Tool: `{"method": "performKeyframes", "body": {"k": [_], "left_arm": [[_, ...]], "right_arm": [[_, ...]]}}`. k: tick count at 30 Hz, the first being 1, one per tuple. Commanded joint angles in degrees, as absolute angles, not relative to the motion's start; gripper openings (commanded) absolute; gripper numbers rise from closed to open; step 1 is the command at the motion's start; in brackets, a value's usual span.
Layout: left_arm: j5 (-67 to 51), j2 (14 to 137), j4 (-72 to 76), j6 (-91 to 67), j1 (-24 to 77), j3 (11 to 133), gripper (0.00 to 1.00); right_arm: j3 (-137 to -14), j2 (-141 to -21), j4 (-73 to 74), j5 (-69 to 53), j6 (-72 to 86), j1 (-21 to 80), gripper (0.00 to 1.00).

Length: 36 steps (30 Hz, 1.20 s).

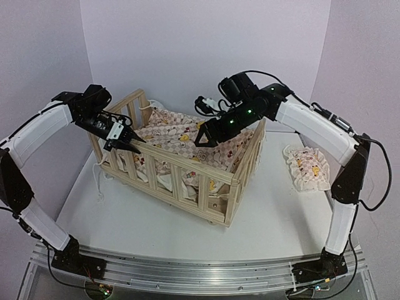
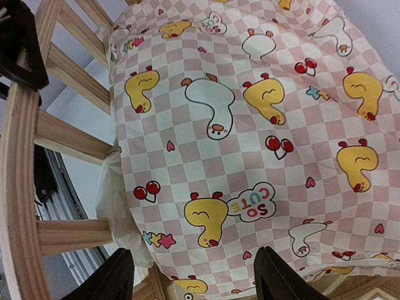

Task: Set up the pet bed

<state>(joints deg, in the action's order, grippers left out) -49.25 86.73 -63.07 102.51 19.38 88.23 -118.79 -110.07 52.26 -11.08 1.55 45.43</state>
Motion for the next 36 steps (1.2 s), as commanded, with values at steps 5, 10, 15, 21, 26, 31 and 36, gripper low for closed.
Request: {"method": "performKeyframes", "body": {"k": [5,10,15,21,26,31,36], "left_arm": [[-39.4,84.8,-52.2,114.5,16.4,84.2,0.44],[-42.7,79.6,-56.1,105.9,16.5,83.4,0.66],[-51.0,74.1,-58.5,93.8,16.8,83.2,0.70],[-61.4,67.1,-55.6,75.4,16.9,79.2,0.70],[-62.4,61.9,-50.0,68.0,17.5,71.5,0.70],[-63.5,61.5,-50.5,67.4,17.7,70.2,0.69],[-62.7,62.2,-51.0,67.5,20.3,68.3,0.64]], "right_arm": [[-121.0,-115.0,52.4,-11.5,-3.7,46.1,0.71],[-120.1,-115.9,54.3,-14.6,-9.9,48.2,0.74],[-124.0,-121.3,58.6,-13.2,-14.5,49.2,0.76],[-123.3,-125.3,61.8,-9.7,-17.4,49.1,0.75],[-123.9,-126.9,61.7,-4.5,-16.4,49.2,0.34],[-125.8,-121.9,61.7,-6.3,-16.9,49.2,0.00],[-123.2,-112.2,61.8,-14.4,-19.1,49.1,0.00]]}}
